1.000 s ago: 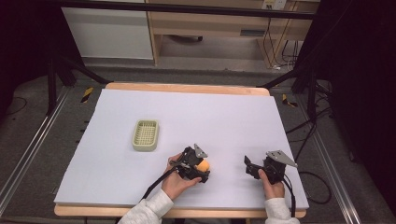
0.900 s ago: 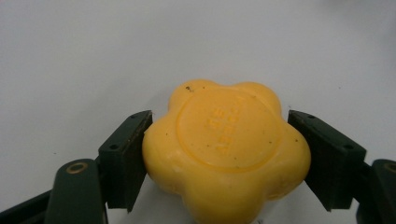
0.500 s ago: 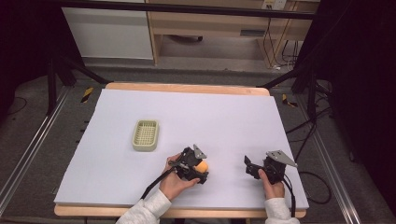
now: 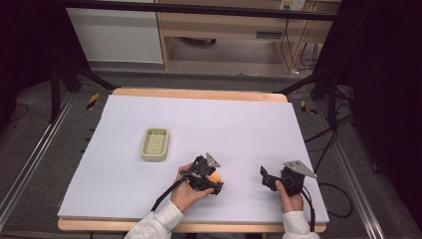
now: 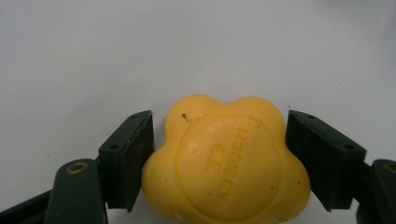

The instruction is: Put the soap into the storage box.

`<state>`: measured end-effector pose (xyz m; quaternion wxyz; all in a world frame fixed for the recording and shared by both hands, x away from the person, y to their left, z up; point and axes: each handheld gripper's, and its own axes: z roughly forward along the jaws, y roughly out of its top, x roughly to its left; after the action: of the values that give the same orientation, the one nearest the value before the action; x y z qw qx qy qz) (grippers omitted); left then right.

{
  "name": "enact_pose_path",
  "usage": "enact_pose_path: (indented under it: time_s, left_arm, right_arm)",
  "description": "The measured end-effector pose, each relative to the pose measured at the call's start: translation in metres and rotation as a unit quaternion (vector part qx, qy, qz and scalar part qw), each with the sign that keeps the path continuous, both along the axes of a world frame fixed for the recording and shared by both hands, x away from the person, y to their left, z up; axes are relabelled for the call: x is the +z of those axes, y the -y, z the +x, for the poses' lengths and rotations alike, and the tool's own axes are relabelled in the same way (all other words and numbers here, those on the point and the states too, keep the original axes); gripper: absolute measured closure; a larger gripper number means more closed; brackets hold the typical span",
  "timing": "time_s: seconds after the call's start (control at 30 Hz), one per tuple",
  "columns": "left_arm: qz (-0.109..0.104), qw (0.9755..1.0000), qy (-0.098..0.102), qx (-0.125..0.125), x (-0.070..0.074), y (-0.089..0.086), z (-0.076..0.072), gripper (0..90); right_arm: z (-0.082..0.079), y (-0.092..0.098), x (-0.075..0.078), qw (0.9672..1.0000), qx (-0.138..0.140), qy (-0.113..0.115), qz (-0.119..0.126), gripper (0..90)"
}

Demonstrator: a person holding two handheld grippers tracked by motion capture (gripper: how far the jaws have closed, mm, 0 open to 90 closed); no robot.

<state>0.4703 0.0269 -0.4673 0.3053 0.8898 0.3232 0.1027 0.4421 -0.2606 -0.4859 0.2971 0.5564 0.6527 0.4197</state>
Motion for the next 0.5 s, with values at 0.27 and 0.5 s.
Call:
enact_pose_path:
  time_s: [0.27, 0.5]
  left_arm:
    - [0.005, 1.0, -0.006, 0.004, -0.0005, 0.0016, 0.0003, 24.6]
    - [0.008, 0.9999, -0.007, 0.002, -0.0001, 0.002, 0.001, 24.6]
  right_arm:
    - [0.0, -0.0004, -0.0001, 1.0, -0.001, 0.001, 0.0, 3.0]
    - [0.0002, -0.0001, 0.0, 1.0, 0.0, -0.001, -0.001, 3.0]
